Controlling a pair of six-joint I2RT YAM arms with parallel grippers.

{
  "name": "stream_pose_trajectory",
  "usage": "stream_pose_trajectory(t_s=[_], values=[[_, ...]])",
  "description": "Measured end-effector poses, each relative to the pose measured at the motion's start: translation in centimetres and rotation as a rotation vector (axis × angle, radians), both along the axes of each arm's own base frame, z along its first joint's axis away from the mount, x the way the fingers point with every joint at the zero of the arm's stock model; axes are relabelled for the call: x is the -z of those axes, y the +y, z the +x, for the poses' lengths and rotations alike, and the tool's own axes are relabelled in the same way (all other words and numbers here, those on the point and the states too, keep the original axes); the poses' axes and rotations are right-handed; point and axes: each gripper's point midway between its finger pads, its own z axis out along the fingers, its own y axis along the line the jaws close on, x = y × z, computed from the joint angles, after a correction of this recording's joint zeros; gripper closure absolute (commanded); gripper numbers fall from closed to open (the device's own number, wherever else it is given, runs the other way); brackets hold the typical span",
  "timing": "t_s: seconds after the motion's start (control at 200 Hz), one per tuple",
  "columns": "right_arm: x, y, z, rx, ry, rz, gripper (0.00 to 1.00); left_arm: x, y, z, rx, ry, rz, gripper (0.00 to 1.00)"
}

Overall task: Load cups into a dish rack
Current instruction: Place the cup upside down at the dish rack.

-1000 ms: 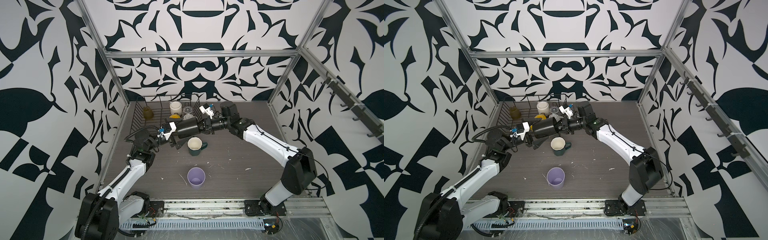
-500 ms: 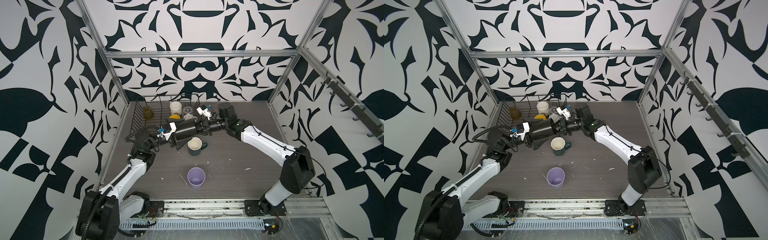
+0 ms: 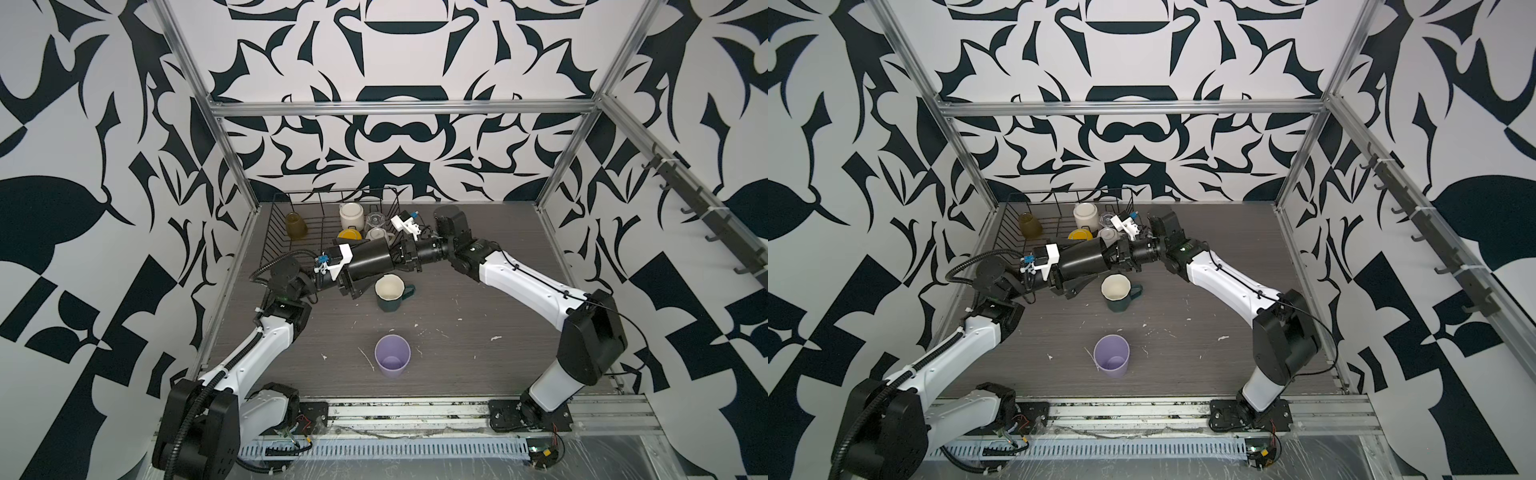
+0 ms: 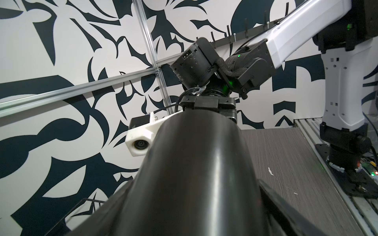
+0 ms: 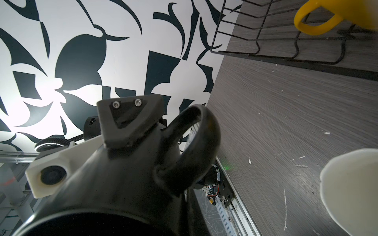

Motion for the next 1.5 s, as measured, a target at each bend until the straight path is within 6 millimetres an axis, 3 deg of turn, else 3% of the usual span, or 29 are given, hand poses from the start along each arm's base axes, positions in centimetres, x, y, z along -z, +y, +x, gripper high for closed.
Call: stream_pose_trajectory(t_s=[0.08, 0.145, 0.195, 0.265, 0.43, 0.57, 0.815, 0.995, 1.15, 1.275, 1.5], values=[[0.1, -0.1, -0.1, -0.007, 0.01, 0.001, 1.0, 0.0, 0.0, -0.1, 0.007, 0.003, 0.002, 0.33], [0.1, -0.1, -0.1, -0.006, 0.012, 0.001, 1.0, 0.0, 0.0, 0.0, 0.008, 0.01, 0.004, 0.6], [0.1, -0.1, -0.1, -0.006, 0.015, 0.001, 1.0, 0.0, -0.1, 0.0, 0.007, 0.014, 0.007, 0.71], [0.0, -0.1, -0.1, -0.006, 0.017, 0.003, 0.99, -0.1, 0.0, 0.0, 0.004, 0.017, 0.007, 0.77], [-0.1, -0.1, -0.1, -0.005, 0.021, 0.005, 0.72, -0.2, 0.1, 0.0, -0.012, 0.027, 0.005, 0.88], [-0.6, 0.2, 0.0, -0.007, -0.016, 0.026, 0.6, 0.0, 0.2, 0.5, -0.039, 0.045, 0.003, 1.0], [-0.5, 0.2, 0.0, -0.006, -0.04, 0.025, 0.53, 0.2, 0.3, 0.9, -0.063, 0.058, 0.006, 1.0], [0.1, -0.7, 1.4, 0.049, -0.052, -0.006, 0.5, 0.1, 0.7, 1.2, -0.104, 0.066, 0.006, 1.0], [0.7, -3.5, 3.3, 0.162, -0.078, -0.065, 0.49, -0.3, 1.2, 2.6, -0.184, 0.134, 0.029, 1.0], [0.4, -6.4, 4.3, 0.269, -0.14, -0.128, 0.49, -2.4, 2.0, 4.3, -0.279, 0.172, 0.032, 1.0], [-1.0, -9.3, 3.9, 0.365, -0.277, -0.217, 0.46, -4.0, 4.1, 7.8, -0.497, 0.276, 0.041, 1.0]])
